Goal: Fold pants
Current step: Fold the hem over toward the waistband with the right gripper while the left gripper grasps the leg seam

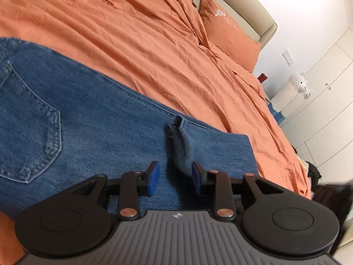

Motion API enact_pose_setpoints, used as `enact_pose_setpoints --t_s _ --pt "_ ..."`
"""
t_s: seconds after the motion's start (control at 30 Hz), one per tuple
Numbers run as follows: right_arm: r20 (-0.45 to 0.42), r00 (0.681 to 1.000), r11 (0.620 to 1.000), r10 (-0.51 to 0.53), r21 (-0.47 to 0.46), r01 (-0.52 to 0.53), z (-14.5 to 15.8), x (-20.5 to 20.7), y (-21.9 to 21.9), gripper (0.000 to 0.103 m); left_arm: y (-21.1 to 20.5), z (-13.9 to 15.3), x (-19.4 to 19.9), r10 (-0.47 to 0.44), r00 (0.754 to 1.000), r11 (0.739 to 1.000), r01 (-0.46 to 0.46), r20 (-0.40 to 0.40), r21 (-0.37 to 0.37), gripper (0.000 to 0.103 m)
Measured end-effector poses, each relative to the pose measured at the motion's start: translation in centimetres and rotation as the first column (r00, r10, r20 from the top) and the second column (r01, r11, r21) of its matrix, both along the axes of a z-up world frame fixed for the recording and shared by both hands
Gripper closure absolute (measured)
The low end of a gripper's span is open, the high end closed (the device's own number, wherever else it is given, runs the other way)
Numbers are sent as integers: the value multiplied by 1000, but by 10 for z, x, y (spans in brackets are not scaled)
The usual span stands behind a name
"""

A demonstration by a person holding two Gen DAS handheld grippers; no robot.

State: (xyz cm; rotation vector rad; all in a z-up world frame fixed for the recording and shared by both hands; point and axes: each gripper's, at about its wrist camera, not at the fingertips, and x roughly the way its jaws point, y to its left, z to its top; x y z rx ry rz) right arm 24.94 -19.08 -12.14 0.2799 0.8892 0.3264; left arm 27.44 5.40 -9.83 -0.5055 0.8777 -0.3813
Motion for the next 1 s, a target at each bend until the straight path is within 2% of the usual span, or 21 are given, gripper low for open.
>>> enact_pose_setpoints --t_s 0.03,0.1,0.17,0.23,0.33,0.4,0.47,0.57,0.67,0.77,0.8,0.83,0.93,0.97,1.0 --pt "-24 1000 1000 6 -18 -6 -6 0 3 95 0 -2 2 -6 1000 1000 6 -8 -10 61" --pt "-45 999 1000 22 -16 -23 -10 -2 3 85 -1 -8 5 -17 999 999 17 -27 -32 59" --pt "-63 997 999 49 -8 -50 -4 0 1 81 0 -14 7 -24 999 998 21 -45 -60 58" --pt "-88 992 996 92 2 -93 5 -3 -1 73 -1 -18 11 -28 998 996 24 -53 -83 52" --pt "-57 995 996 84 -21 -86 22 -6 -23 69 -8 -23 23 -37 998 997 34 -45 -66 49" --pt "-3 999 998 32 -55 -32 32 -11 -47 61 -14 -28 34 -53 998 997 50 -40 -53 48" --pt "60 997 993 -50 -102 56 37 -16 -74 60 -19 -35 47 -58 998 997 55 -40 -54 48" --pt "128 975 976 -180 -99 193 33 -22 -116 60 -26 -51 66 -56 997 995 52 -58 -81 47" --pt "141 951 952 -276 -98 291 25 -20 -146 61 -33 -67 80 -40 996 997 34 -77 -73 47" --pt "87 939 939 -331 -71 338 17 -13 -169 65 -37 -76 86 -27 998 995 21 -60 -96 55" --pt "75 937 936 -342 -57 346 13 -9 -175 68 -39 -76 87 -33 998 995 28 -50 -99 70" --pt "65 933 932 -354 -54 357 9 -6 -182 69 -43 -74 86 -31 999 997 29 -32 -68 83" --pt "49 922 920 -384 -67 387 3 1 -196 83 -51 -57 76 -46 997 999 46 66 2 94" --pt "54 920 918 -388 -65 390 4 3 -200 89 -53 -45 72 -55 992 998 54 111 10 96" --pt "68 919 918 -388 -63 392 6 1 -203 90 -55 -30 65 -71 983 997 70 168 14 96"
